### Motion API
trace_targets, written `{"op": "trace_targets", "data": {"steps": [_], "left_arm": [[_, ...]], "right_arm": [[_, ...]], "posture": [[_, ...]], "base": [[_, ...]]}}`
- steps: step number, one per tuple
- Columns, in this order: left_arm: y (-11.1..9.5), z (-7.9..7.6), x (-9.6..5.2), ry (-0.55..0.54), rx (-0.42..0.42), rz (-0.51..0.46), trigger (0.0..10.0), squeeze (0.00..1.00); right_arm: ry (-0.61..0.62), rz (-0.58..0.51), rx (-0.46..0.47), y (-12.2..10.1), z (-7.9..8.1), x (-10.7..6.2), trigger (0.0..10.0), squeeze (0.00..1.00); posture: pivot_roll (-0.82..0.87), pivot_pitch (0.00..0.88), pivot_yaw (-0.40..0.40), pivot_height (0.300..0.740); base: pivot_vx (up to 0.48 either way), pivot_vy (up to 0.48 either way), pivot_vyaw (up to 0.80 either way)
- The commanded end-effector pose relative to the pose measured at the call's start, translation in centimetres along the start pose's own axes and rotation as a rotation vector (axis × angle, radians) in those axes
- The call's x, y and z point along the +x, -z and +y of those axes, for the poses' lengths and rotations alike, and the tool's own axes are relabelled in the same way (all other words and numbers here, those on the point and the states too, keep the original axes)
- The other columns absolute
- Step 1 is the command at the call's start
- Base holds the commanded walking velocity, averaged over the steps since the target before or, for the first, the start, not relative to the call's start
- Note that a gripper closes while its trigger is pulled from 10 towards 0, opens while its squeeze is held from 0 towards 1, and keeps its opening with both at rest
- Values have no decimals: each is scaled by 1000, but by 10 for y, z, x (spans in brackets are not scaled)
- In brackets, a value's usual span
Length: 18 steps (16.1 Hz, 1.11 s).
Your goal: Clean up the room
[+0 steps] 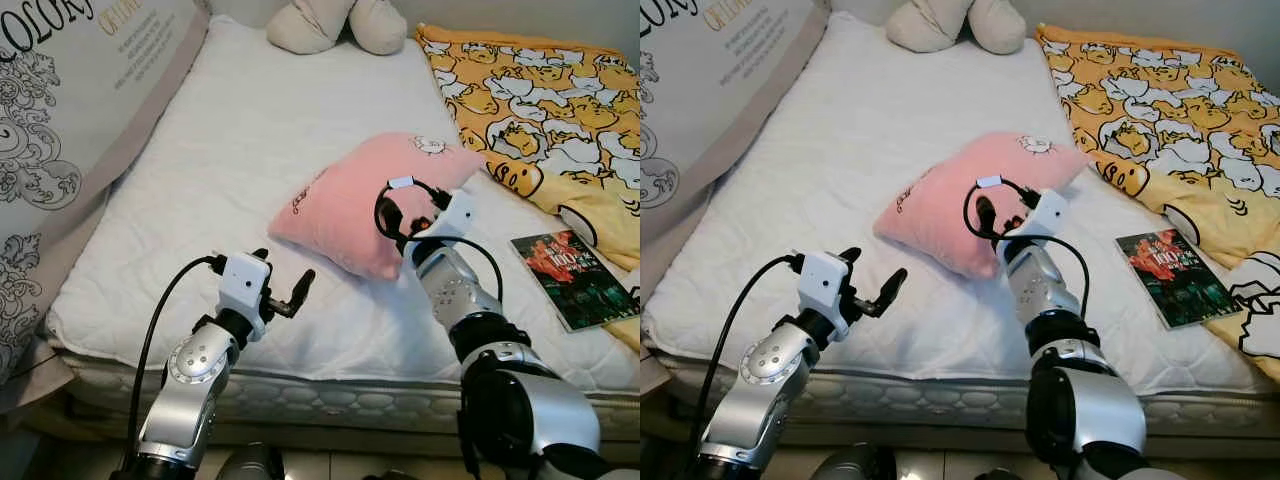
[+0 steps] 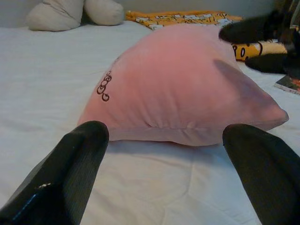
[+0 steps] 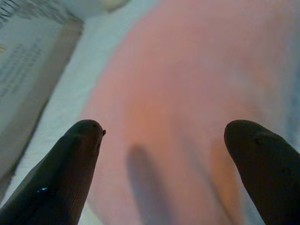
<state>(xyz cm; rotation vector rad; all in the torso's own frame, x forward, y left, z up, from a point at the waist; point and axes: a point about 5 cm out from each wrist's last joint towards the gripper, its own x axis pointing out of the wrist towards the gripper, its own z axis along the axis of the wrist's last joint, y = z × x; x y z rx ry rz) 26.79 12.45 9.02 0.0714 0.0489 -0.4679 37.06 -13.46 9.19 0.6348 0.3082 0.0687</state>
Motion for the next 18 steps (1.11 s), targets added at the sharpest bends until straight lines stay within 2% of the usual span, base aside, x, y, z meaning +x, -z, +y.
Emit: {"op": "trace_targets", "data": {"steps": [1,2,3,7,10,11,12,18], "left_arm": [[-3,-2,1,12,-8,-4,10000,0],[-3,-3,0,19,-12,-2,10000,0],[-3,-3,0,25,-14,-2,10000,0],[-5,-5,4,39,-17,-3,10000,0],[-8,-5,6,39,-9,-10,10000,0],[-9,-4,7,35,-7,-13,10000,0],[-9,-3,7,33,-5,-13,10000,0],[-9,-4,9,27,-3,-12,10000,0]], "right_arm": [[43,58,-4,3,-7,-1,10000,1000],[74,144,-61,13,-14,-3,10000,643],[93,174,-98,18,-16,-3,10000,0],[122,234,-158,31,-18,-5,10000,0],[96,271,-292,38,-10,-4,10000,0],[73,277,-352,41,-4,-3,0,0],[62,277,-367,43,-3,-3,0,0],[32,253,-317,49,8,-1,0,0]], "posture": [[117,41,-34,727],[119,42,-34,727],[122,43,-33,727],[130,35,-33,727],[143,31,-41,727],[146,30,-43,727],[147,30,-45,727],[140,36,-50,727]], "base": [[0,0,0],[0,0,0],[0,0,0],[0,0,0],[0,0,0],[0,0,0],[0,0,0],[0,0,0]]}}
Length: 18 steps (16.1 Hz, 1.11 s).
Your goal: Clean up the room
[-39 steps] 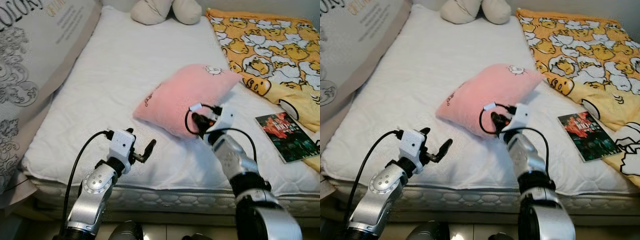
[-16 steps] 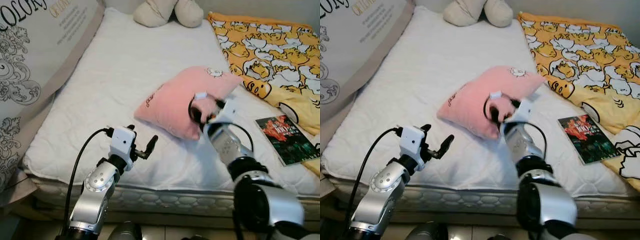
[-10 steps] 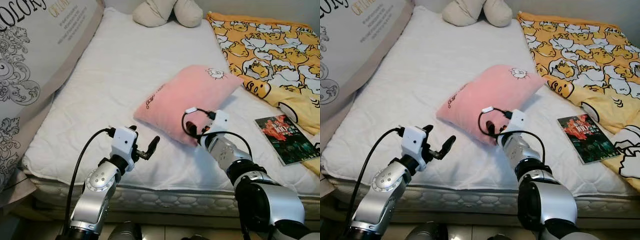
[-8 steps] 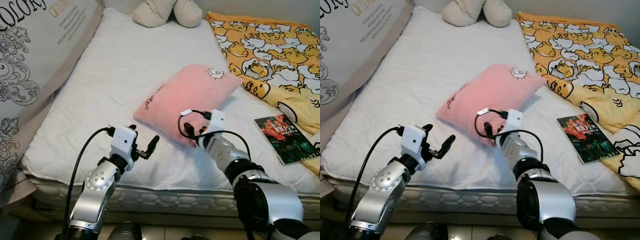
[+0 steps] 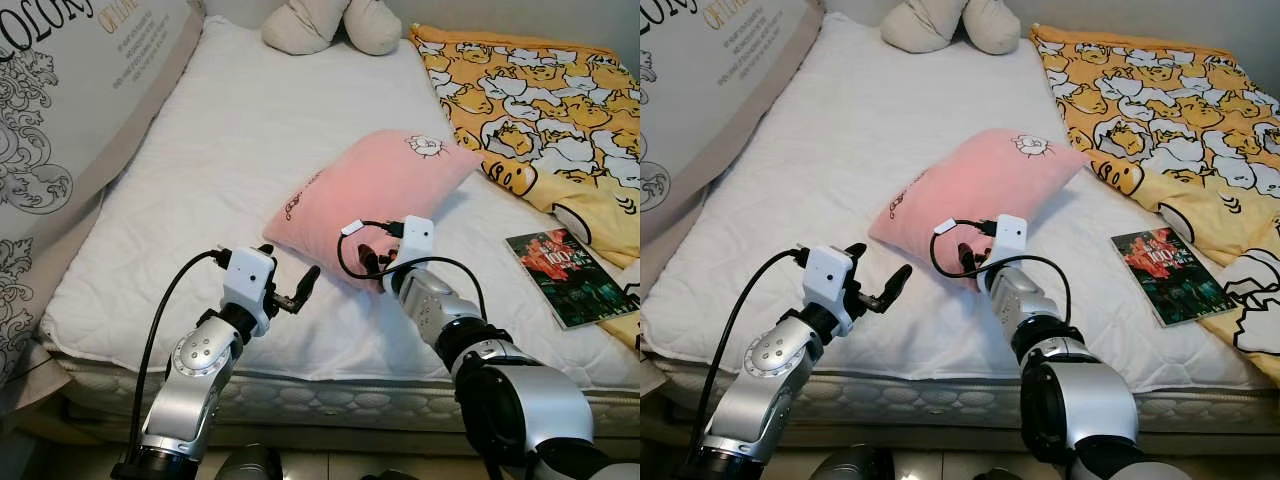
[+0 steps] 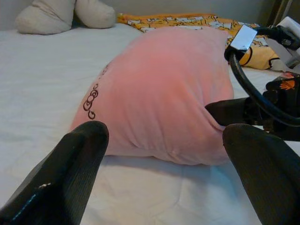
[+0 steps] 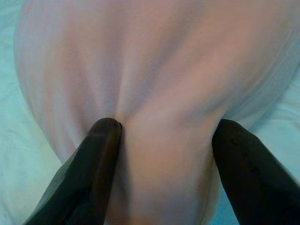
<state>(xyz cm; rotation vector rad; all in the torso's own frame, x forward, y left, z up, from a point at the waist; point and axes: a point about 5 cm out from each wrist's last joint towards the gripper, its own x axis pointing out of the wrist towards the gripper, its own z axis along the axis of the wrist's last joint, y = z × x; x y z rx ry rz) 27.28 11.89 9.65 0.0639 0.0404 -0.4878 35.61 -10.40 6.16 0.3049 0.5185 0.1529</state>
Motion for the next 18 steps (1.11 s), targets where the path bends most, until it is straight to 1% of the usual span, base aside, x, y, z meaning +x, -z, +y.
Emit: {"op": "trace_targets", "data": {"steps": [1,6,9,12,13,14,15,16,18], "left_arm": [[-2,-2,3,11,3,-2,10000,0],[-3,-3,5,18,8,-3,10000,0],[-4,-3,7,23,8,-5,10000,0],[-4,-3,7,25,7,-4,10000,0],[-4,-3,7,24,6,-3,10000,0],[-4,-2,7,25,6,-3,10000,0],[-4,-2,7,26,6,-3,10000,0],[-4,-2,8,30,4,-2,10000,0],[-4,-2,9,32,2,-3,10000,0]], "right_arm": [[-5,32,24,9,2,0,0,0],[-5,51,94,19,1,-1,0,0],[-26,47,100,20,2,-1,0,0],[-73,24,94,14,3,-1,0,0],[-127,6,48,7,-2,-3,0,0],[-146,4,23,5,-7,-4,0,0],[-146,3,21,4,-11,-5,0,0],[-131,-18,-22,-11,-40,-13,0,0],[-142,-36,-39,-20,-50,-17,0,0]], "posture": [[135,38,-49,727],[130,39,-44,727],[126,40,-40,727],[119,36,-41,727],[110,32,-36,727],[109,31,-35,727],[102,28,-36,727],[90,21,-34,727],[83,14,-30,727]], "base": [[0,0,0],[0,0,0],[0,0,0],[0,0,0],[0,0,0],[0,0,0],[0,0,0],[0,0,0],[0,0,0]]}}
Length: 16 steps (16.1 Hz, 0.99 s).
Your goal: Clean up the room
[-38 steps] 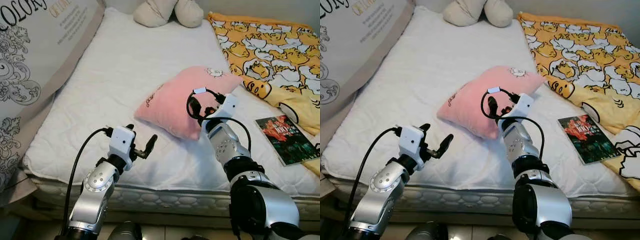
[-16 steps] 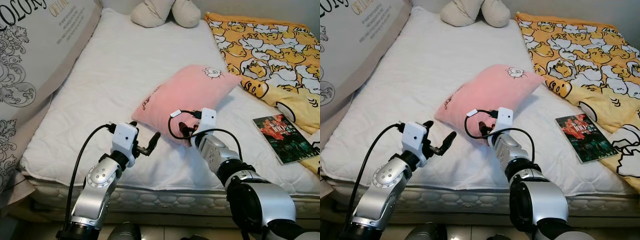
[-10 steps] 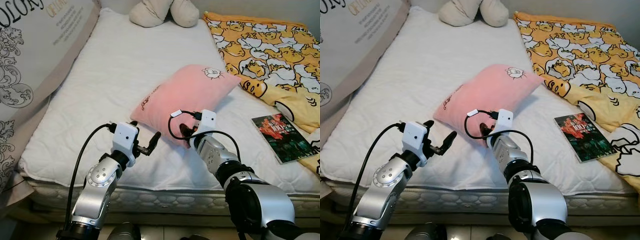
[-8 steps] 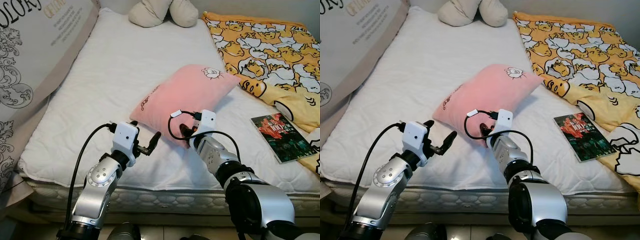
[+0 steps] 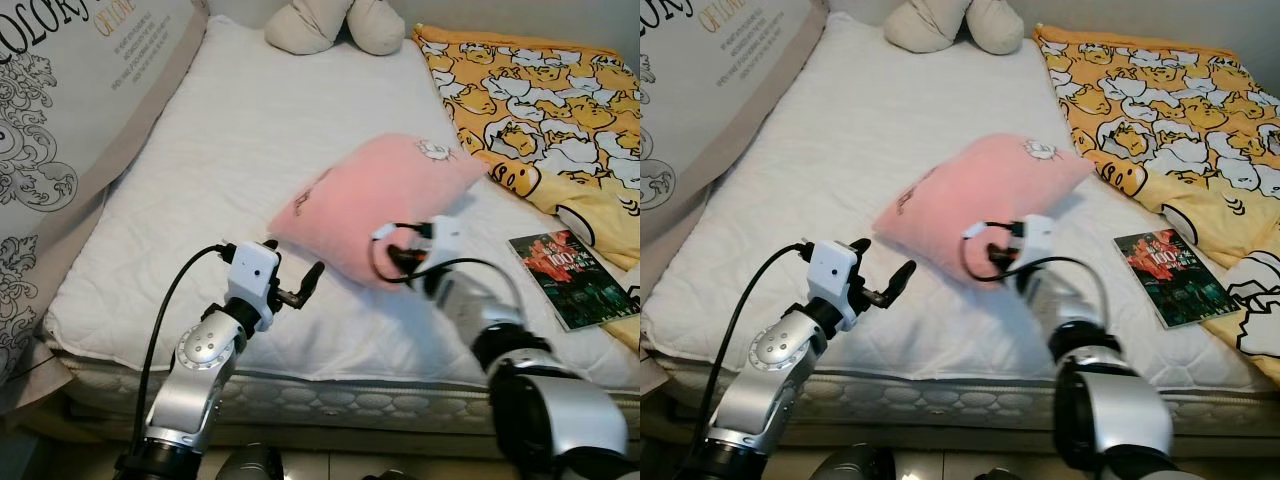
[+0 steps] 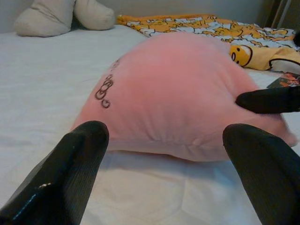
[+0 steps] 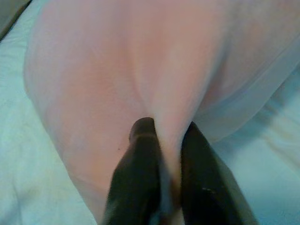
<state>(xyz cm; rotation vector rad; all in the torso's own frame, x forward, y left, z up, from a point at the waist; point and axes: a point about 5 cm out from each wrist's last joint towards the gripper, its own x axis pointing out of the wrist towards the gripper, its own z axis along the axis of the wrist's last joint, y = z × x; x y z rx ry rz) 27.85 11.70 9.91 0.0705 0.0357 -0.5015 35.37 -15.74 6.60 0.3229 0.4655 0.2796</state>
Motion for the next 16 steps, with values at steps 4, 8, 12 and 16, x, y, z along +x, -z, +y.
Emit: {"op": "trace_targets", "data": {"steps": [4,8,12,16], "left_arm": [[-1,-3,4,21,-7,-1,10000,0],[-4,-7,6,43,-24,-8,10000,0],[-4,-8,8,44,-31,-12,10000,0],[-5,-8,7,44,-37,-13,10000,0]], "right_arm": [[-19,-4,-35,-7,-5,-4,0,0],[-4,43,-209,-18,-57,-43,0,0],[-24,-37,-217,-36,-49,-49,0,0],[-52,-37,-228,-33,-48,-54,0,0]], "posture": [[81,13,-29,727],[63,2,-22,727],[69,0,-23,727],[75,3,-21,727]], "base": [[0,0,0],[0,0,0],[0,0,0],[0,0,0]]}}
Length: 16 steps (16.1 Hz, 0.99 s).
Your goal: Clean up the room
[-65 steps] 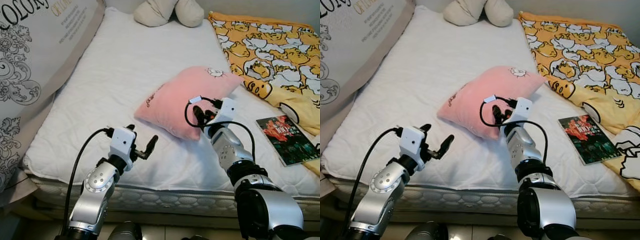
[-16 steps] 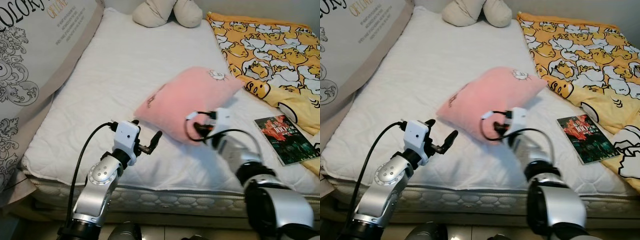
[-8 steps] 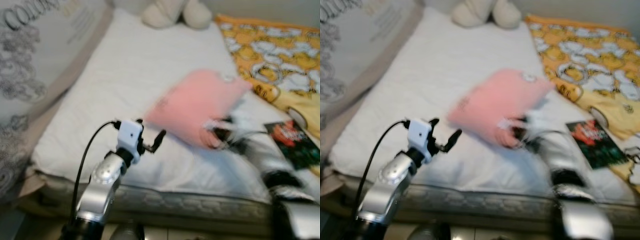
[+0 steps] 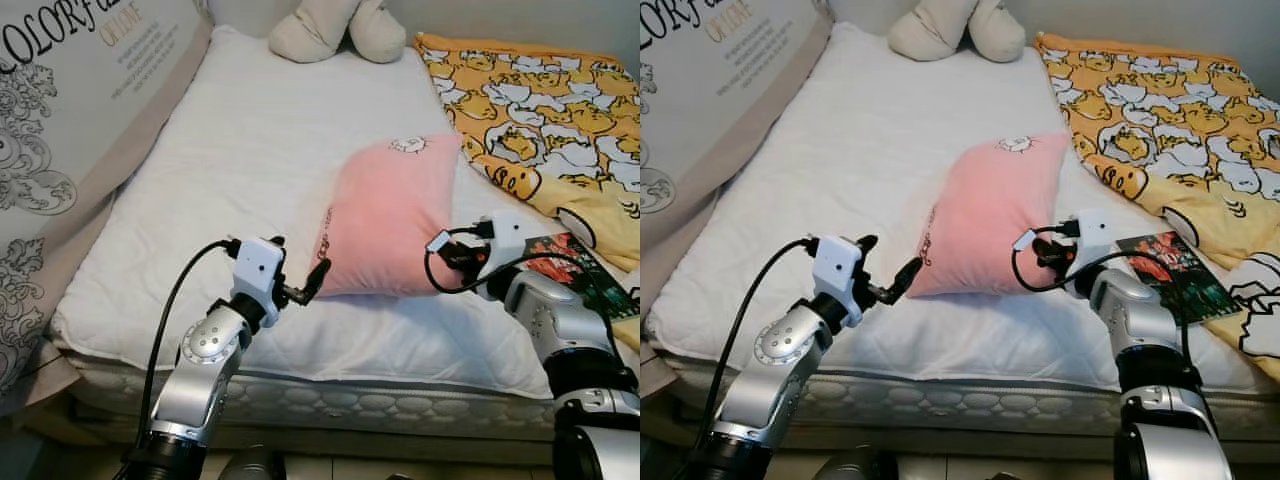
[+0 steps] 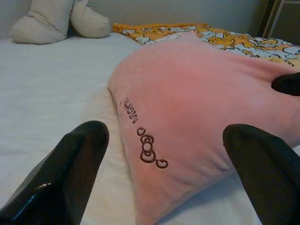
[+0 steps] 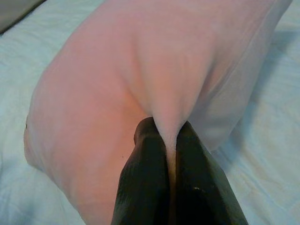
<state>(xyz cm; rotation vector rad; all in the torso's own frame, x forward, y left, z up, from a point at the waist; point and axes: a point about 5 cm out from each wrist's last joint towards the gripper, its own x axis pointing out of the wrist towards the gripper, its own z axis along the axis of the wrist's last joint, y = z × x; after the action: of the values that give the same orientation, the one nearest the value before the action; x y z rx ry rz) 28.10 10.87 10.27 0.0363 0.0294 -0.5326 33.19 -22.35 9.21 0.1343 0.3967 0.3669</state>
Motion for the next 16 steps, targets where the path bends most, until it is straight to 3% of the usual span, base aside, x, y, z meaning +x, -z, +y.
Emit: {"op": "trace_targets", "data": {"steps": [1,6,11,16], "left_arm": [[-1,-4,1,16,-9,2,10000,0],[-4,-8,-1,16,-17,-45,10000,0],[-4,1,-13,-122,-7,-112,10000,0],[-6,-1,-8,-124,-18,-113,10000,0]], "right_arm": [[27,6,-27,3,-6,-6,0,0],[216,38,-103,12,-32,-19,0,0],[256,-1,-89,15,-41,-23,0,0],[281,109,-164,42,-42,-22,0,0]], "posture": [[76,3,-20,727],[67,10,-15,727],[72,15,-19,727],[83,16,-24,727]], "base": [[0,0,0],[0,0,0],[0,0,0],[0,0,0]]}}
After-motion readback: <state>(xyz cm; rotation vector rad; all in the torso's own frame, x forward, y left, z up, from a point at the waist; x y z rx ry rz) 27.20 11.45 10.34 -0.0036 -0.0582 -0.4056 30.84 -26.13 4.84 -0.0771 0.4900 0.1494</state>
